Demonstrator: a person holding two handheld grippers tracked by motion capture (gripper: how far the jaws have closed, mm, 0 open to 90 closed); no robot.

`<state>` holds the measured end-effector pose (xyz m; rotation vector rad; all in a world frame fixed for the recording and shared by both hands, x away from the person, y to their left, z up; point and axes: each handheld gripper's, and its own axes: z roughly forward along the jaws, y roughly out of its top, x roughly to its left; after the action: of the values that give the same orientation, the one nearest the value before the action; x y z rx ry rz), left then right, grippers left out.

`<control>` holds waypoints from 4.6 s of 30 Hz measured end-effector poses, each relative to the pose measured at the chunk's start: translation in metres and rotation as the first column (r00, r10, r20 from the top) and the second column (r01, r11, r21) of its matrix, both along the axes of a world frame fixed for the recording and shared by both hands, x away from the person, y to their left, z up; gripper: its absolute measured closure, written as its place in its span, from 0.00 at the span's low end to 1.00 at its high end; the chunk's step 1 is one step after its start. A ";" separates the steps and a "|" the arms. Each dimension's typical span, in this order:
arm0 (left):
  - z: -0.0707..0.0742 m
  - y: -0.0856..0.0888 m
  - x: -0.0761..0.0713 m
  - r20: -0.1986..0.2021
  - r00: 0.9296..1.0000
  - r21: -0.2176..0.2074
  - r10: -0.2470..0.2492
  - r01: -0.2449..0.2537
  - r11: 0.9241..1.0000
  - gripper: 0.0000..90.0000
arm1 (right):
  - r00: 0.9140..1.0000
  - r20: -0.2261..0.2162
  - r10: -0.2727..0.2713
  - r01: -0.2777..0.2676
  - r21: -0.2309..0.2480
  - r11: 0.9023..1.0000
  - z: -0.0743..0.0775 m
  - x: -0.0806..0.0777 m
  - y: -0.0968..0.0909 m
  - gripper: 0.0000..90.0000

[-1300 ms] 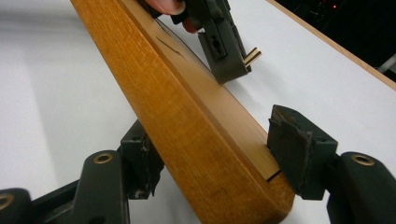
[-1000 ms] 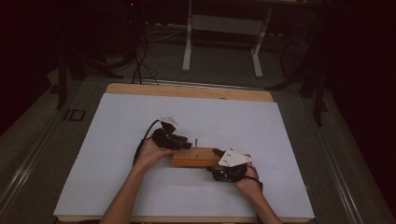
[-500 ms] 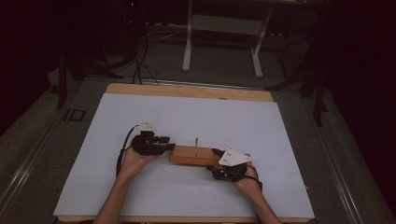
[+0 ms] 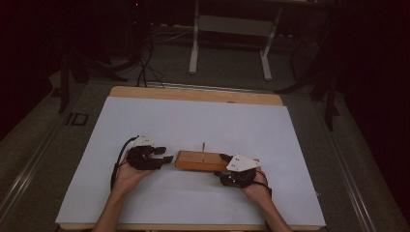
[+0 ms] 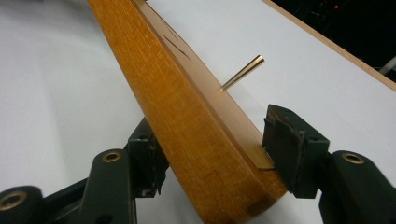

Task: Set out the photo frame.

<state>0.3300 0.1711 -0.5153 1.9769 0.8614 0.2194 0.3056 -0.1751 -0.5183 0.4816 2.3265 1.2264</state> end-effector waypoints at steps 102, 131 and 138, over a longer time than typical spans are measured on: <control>0.002 -0.052 -0.010 0.219 0.976 0.126 -0.015 -0.013 0.992 0.67 | 0.992 -0.107 -0.071 0.083 0.107 0.991 -0.001 0.036 -0.024 0.54; 0.005 -0.048 -0.009 0.177 0.984 0.097 -0.010 -0.007 0.995 0.71 | 0.985 -0.168 -0.049 0.077 0.165 0.983 0.004 0.037 -0.026 0.59; 0.008 -0.047 -0.010 0.169 0.986 0.095 -0.009 -0.007 0.995 0.71 | 0.983 -0.177 -0.043 0.072 0.163 0.984 0.007 0.036 -0.025 0.60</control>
<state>0.3204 0.1243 -0.5077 2.0133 0.7523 0.4286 0.3415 -0.2004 -0.5110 0.7354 2.3415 1.4110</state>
